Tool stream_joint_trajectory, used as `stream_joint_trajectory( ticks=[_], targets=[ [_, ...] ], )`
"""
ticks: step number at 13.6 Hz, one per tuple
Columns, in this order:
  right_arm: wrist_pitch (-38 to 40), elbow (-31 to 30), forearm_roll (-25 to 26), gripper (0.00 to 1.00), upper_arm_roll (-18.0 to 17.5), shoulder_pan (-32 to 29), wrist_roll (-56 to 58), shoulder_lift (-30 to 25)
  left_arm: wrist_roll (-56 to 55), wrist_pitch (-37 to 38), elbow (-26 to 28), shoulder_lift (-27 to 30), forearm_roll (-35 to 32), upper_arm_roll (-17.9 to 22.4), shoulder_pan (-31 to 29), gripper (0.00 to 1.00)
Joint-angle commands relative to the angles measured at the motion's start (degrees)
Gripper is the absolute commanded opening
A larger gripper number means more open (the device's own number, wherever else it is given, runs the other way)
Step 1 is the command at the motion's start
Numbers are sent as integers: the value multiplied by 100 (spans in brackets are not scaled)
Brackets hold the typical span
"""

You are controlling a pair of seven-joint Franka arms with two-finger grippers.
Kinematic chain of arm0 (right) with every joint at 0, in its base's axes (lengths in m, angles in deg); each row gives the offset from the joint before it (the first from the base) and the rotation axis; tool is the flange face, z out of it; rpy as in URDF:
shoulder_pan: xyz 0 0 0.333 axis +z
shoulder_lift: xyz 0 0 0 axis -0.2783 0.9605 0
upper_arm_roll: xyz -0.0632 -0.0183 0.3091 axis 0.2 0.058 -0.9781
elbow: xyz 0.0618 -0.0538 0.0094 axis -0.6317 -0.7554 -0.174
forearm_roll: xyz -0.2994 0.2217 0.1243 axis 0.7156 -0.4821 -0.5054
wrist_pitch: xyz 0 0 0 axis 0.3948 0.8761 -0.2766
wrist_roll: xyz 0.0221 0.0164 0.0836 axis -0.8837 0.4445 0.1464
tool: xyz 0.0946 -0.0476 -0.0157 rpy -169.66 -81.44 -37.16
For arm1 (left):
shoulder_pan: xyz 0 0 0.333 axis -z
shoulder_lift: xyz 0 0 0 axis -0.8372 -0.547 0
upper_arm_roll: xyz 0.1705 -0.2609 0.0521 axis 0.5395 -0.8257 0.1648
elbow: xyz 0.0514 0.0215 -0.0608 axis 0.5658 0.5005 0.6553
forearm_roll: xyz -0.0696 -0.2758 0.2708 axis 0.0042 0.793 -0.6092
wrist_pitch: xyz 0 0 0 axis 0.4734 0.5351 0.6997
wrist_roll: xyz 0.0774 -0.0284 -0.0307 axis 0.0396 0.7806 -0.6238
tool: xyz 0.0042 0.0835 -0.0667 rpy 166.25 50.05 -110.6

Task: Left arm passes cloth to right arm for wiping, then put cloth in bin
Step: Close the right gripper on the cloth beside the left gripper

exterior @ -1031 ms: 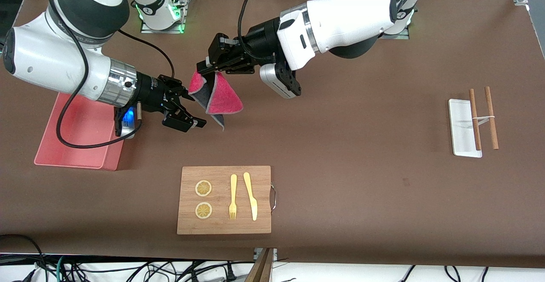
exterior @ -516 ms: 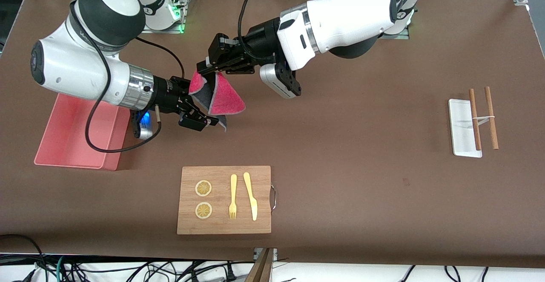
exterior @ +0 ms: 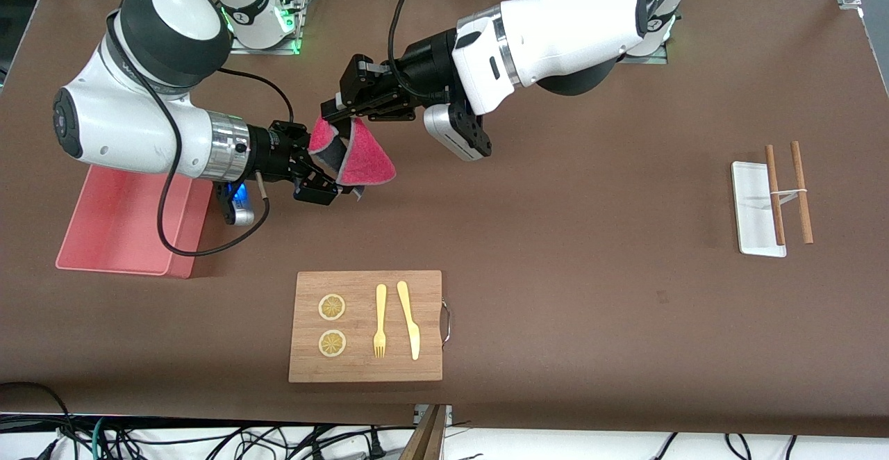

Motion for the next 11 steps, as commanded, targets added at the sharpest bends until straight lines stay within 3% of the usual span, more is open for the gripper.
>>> stream_joint_trajectory(
  ticks=[1, 8, 9, 11],
  targets=[
    [328, 20, -21, 100, -6, 25, 84, 67, 37, -34, -169, -85, 155, 17, 49, 0],
    [1331, 20, -47, 98, -6, 8, 32, 287, 63, -34, -168, -85, 155, 17, 49, 0],
    [1401, 20, -65, 82, -6, -10, 49, 296, 63, -34, -169, -94, 155, 17, 49, 0],
    [1419, 37, -126, 23, -6, -28, 110, 304, 63, -34, -168, -94, 155, 17, 49, 0]
  ],
)
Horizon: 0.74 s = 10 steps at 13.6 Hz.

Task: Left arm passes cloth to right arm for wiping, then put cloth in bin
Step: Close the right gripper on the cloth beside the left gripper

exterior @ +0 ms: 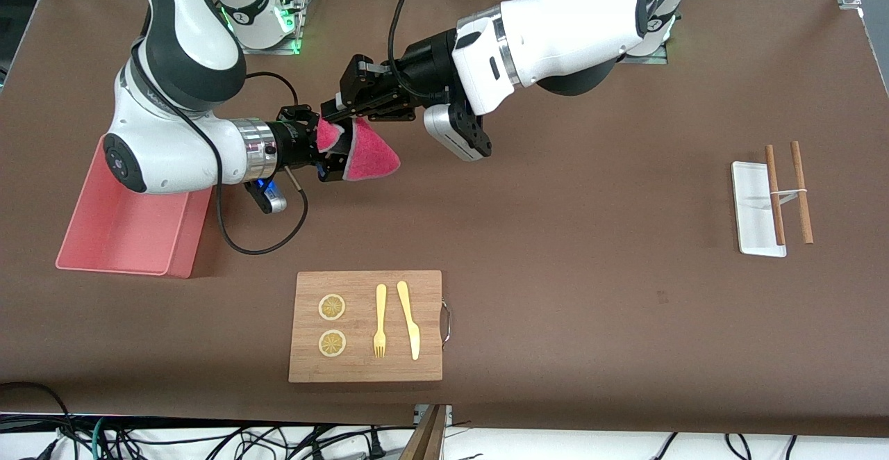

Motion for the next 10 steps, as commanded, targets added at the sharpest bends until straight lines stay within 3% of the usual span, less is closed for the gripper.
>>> stream_joint_trajectory(
  ticks=[1, 2, 9, 10],
  targets=[
    [123, 59, -124, 5, 1, -50, 97, -5, 63, -34, -169, -89, 155, 16, 49, 0],
    [115, 76, -116, 0, 1, -59, 97, -5, 63, -34, -169, -89, 155, 16, 49, 0],
    [79, 103, -107, 0, 19, -68, 123, -5, 63, -34, -160, -89, 155, 16, 49, 0],
    [71, 103, -107, 0, 19, -68, 114, -5, 63, -34, -160, -89, 155, 16, 49, 8]
  ],
)
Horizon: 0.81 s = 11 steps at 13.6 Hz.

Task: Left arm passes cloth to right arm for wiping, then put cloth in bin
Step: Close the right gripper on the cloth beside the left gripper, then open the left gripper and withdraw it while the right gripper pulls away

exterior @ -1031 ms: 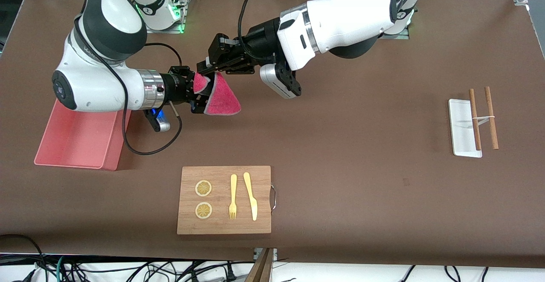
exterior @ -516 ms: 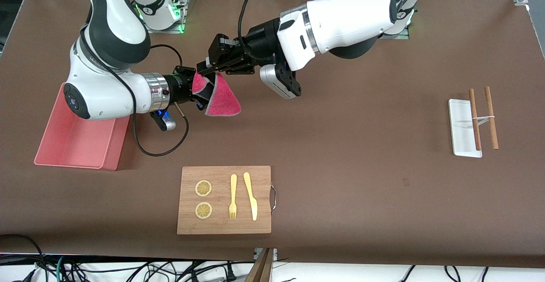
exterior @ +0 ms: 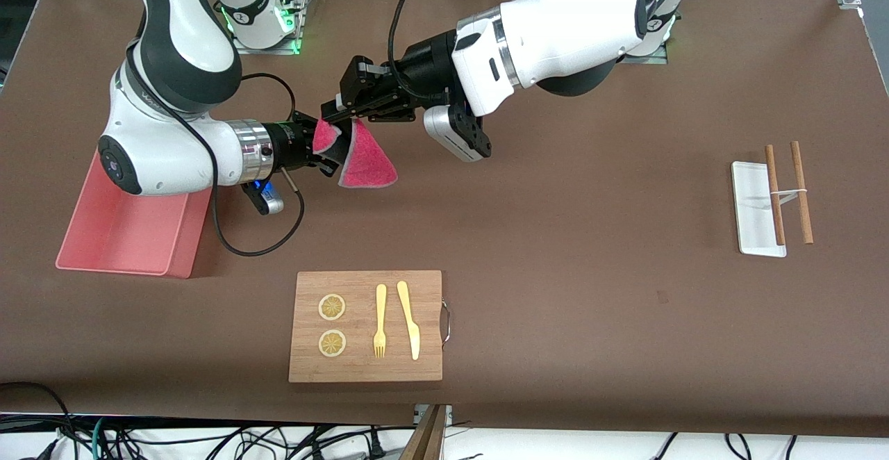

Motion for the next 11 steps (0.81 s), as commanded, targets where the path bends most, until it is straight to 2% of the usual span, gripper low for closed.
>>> stream_joint_trajectory(
  ticks=[1, 7, 11],
  targets=[
    [62, 68, -97, 0, 6, -32, 73, -5, 89, -34, -151, -83, 129, 34, 40, 99],
    [45, 68, -27, 0, 6, -41, 283, 57, 89, -34, -151, -47, 111, 43, -22, 100],
    [-42, 68, 219, 0, -3, 29, 363, 171, 81, -25, -151, -12, 103, 43, -83, 100]
  ],
)
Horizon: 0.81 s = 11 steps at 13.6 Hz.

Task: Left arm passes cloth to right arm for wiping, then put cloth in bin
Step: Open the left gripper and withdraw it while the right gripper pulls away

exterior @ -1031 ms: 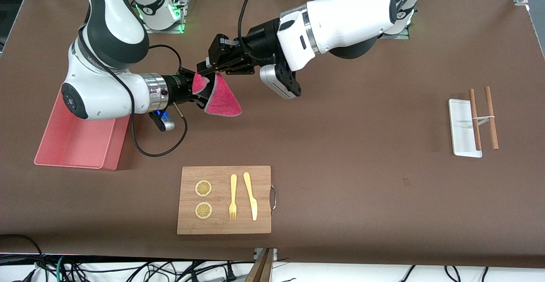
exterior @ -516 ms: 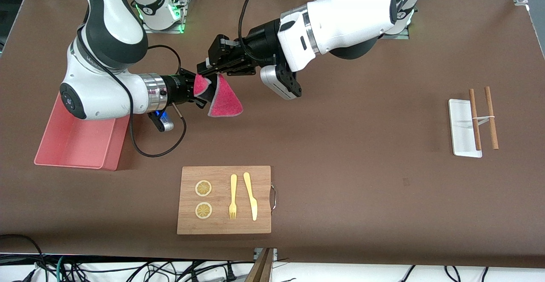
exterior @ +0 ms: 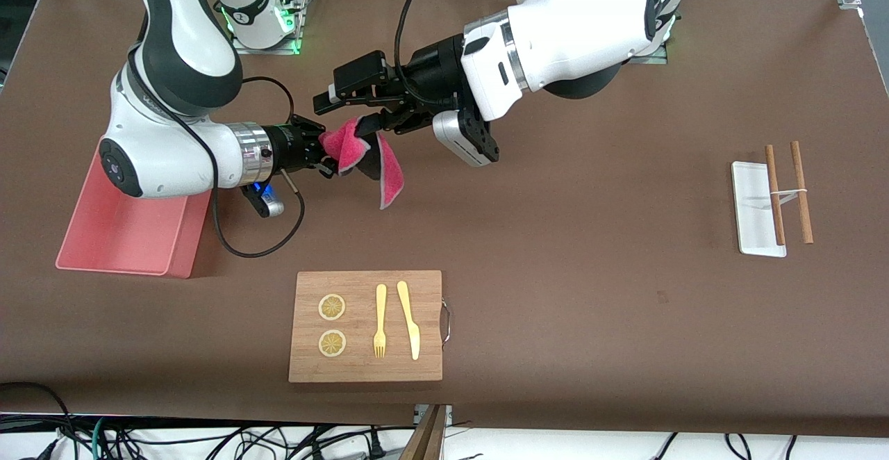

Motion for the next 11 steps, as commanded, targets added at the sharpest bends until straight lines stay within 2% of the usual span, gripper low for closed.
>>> stream_joint_trajectory(
  ticks=[1, 4, 7, 11],
  targets=[
    [-67, 72, 111, 0, -21, 20, 96, 111, 75, -7, -112, 5, 94, -4, -103, 100],
    [-155, 72, 128, 0, -29, 46, 105, 172, 67, 28, -68, 101, 76, -12, -297, 100],
    [-295, 72, 452, 0, -64, 195, 131, 295, 67, 90, -6, 181, 67, -21, -481, 100],
    [-672, 63, 1084, 0, -64, 748, 123, 602, 206, 169, 871, 672, 59, -30, -1103, 100]
  ],
)
